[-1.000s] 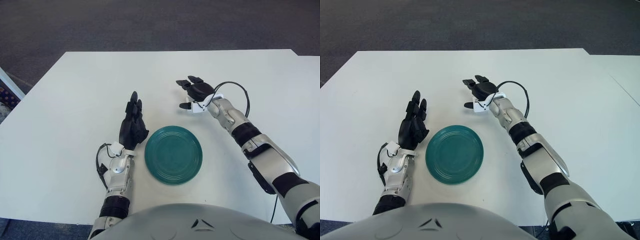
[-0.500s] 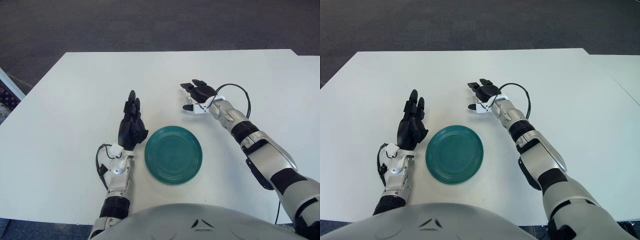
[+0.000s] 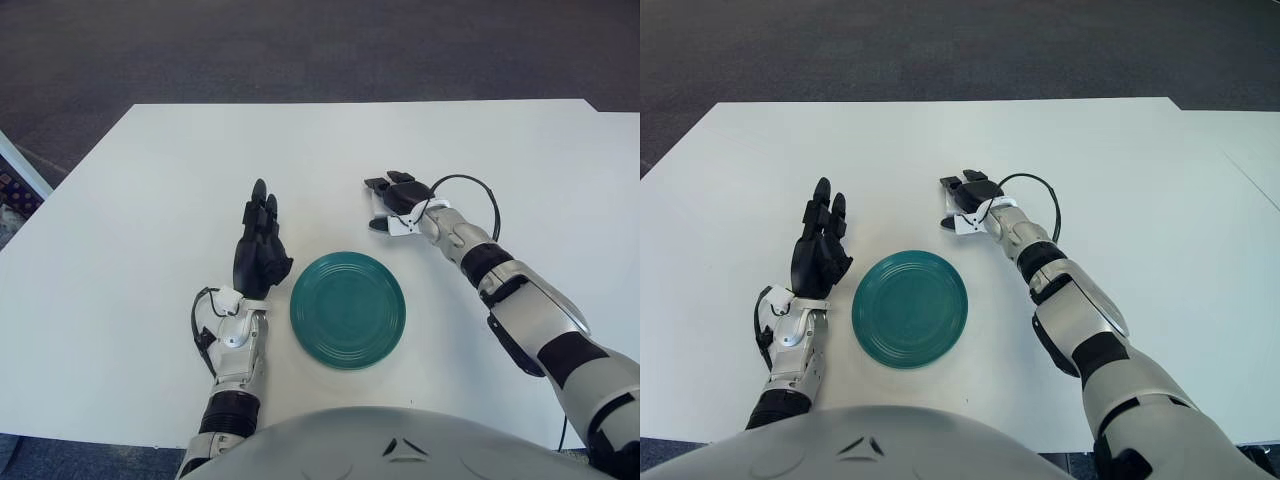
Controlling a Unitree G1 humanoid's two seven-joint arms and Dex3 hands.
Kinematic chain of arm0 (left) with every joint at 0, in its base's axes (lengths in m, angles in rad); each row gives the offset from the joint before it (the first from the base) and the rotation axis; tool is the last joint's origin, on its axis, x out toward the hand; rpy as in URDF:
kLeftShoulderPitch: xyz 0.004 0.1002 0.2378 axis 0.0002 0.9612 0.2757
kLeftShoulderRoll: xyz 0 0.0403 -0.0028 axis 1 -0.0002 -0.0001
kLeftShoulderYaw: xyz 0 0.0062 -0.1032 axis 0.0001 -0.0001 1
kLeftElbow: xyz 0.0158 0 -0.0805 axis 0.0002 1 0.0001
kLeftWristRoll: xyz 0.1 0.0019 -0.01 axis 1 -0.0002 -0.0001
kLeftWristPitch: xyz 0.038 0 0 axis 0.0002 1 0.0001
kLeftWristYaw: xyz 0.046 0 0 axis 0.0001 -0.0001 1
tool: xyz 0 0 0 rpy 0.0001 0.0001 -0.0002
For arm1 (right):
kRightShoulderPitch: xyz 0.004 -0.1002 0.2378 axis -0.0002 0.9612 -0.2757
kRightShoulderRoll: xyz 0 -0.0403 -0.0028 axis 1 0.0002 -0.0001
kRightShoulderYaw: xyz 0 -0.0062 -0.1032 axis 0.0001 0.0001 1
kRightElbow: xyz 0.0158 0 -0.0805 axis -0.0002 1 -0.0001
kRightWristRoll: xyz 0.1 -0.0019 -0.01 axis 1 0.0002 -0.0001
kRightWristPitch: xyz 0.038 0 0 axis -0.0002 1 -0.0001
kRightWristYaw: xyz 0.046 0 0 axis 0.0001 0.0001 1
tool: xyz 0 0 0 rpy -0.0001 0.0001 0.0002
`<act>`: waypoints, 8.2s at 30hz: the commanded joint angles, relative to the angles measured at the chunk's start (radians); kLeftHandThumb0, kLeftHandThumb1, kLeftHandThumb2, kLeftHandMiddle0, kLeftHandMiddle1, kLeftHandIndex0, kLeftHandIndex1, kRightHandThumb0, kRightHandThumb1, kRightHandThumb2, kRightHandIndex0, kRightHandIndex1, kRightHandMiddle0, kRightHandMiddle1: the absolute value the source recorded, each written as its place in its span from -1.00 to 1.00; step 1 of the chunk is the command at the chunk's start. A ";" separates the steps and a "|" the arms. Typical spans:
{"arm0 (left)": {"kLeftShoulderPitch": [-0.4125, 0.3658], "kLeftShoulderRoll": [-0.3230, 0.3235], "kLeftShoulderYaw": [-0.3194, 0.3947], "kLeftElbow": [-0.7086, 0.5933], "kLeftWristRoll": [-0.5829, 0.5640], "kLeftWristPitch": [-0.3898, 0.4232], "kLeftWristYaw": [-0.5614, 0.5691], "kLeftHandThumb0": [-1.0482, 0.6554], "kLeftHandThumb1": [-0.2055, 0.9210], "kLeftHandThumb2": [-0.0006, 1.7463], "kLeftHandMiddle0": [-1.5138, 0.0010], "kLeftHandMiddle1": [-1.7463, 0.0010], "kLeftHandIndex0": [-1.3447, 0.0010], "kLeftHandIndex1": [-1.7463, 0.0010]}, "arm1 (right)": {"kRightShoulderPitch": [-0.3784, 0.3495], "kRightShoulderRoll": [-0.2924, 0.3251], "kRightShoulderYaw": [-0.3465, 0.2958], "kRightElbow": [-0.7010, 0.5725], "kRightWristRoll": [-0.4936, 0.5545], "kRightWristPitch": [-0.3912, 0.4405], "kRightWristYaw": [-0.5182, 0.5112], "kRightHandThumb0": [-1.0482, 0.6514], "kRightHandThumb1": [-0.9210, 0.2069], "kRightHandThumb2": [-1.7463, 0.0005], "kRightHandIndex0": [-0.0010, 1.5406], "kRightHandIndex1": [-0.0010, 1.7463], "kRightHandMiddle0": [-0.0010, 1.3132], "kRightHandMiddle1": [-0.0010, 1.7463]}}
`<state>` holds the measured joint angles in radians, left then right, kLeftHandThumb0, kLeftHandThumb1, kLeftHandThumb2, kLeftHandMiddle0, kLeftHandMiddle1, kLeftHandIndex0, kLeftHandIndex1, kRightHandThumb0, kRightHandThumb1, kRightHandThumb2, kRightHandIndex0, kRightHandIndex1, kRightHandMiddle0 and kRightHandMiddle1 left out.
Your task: Put the charger into the plate.
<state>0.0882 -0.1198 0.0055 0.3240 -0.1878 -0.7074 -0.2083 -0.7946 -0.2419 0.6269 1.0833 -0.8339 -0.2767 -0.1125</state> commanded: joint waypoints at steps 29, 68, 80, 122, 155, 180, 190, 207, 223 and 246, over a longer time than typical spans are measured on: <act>0.062 -0.072 0.001 0.155 -0.070 0.017 -0.051 -1.00 1.00 -0.14 1.00 1.00 1.00 1.00 | 0.021 -0.014 0.120 0.172 -0.041 0.026 -0.042 -0.92 -1.00 0.07 -1.00 -1.00 -1.00 -0.90; 0.064 -0.073 0.024 0.065 -0.156 0.162 -0.001 -1.00 1.00 -0.12 1.00 1.00 0.97 0.99 | 0.029 -0.007 0.252 0.226 -0.121 -0.030 -0.441 -0.45 -1.00 0.24 -0.03 1.00 -0.03 1.00; 0.032 -0.062 0.053 0.112 -0.192 0.166 -0.040 -1.00 1.00 -0.15 1.00 1.00 0.90 0.95 | 0.033 0.001 0.221 0.228 -0.087 -0.057 -0.442 -0.34 -1.00 0.24 0.06 1.00 0.09 1.00; 0.047 -0.053 0.053 0.103 -0.144 0.158 -0.059 -1.00 1.00 -0.12 1.00 1.00 0.98 0.95 | 0.024 -0.240 -0.060 -0.590 0.063 -0.231 -0.053 -0.33 -1.00 0.21 0.20 1.00 0.17 1.00; 0.021 -0.054 0.105 0.149 -0.348 0.177 -0.332 -1.00 1.00 -0.03 0.85 0.99 0.91 0.90 | 0.344 -0.266 -0.048 -1.181 0.022 -0.428 0.274 -0.33 -1.00 0.22 0.36 1.00 0.23 1.00; 0.025 -0.050 0.093 0.128 -0.118 0.174 -0.090 -1.00 1.00 -0.03 1.00 1.00 1.00 1.00 | 0.330 -0.212 0.035 -0.951 -0.108 -0.634 0.238 -0.31 -1.00 0.37 0.24 1.00 0.11 1.00; 0.022 -0.057 0.076 0.115 -0.102 0.177 -0.044 -1.00 1.00 -0.04 1.00 1.00 1.00 1.00 | 0.315 -0.202 0.076 -0.867 -0.128 -0.600 0.313 -0.33 -1.00 0.34 0.18 1.00 0.02 1.00; 0.022 -0.056 0.063 0.108 -0.104 0.184 -0.040 -1.00 1.00 -0.06 1.00 1.00 1.00 1.00 | 0.354 -0.188 0.153 -0.790 -0.235 -0.513 0.211 -0.41 -1.00 0.16 0.20 1.00 -0.01 1.00; 0.041 0.009 0.030 0.008 0.023 0.281 0.036 -1.00 1.00 0.04 1.00 1.00 1.00 1.00 | 0.411 -0.269 0.145 -0.987 -0.112 -0.472 0.445 -0.92 -1.00 -0.18 -0.87 0.93 -0.91 0.57; 0.052 0.034 0.026 -0.041 0.084 0.367 0.085 -1.00 1.00 0.09 1.00 1.00 1.00 1.00 | 0.450 -0.277 0.100 -1.068 0.000 -0.425 0.570 -1.00 -1.00 -0.22 -1.00 -1.00 -1.00 -1.00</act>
<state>0.0955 -0.0912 0.0236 0.2561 -0.1116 -0.3947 -0.1494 -0.3714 -0.4985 0.7250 0.0021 -0.8312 -0.6970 0.4426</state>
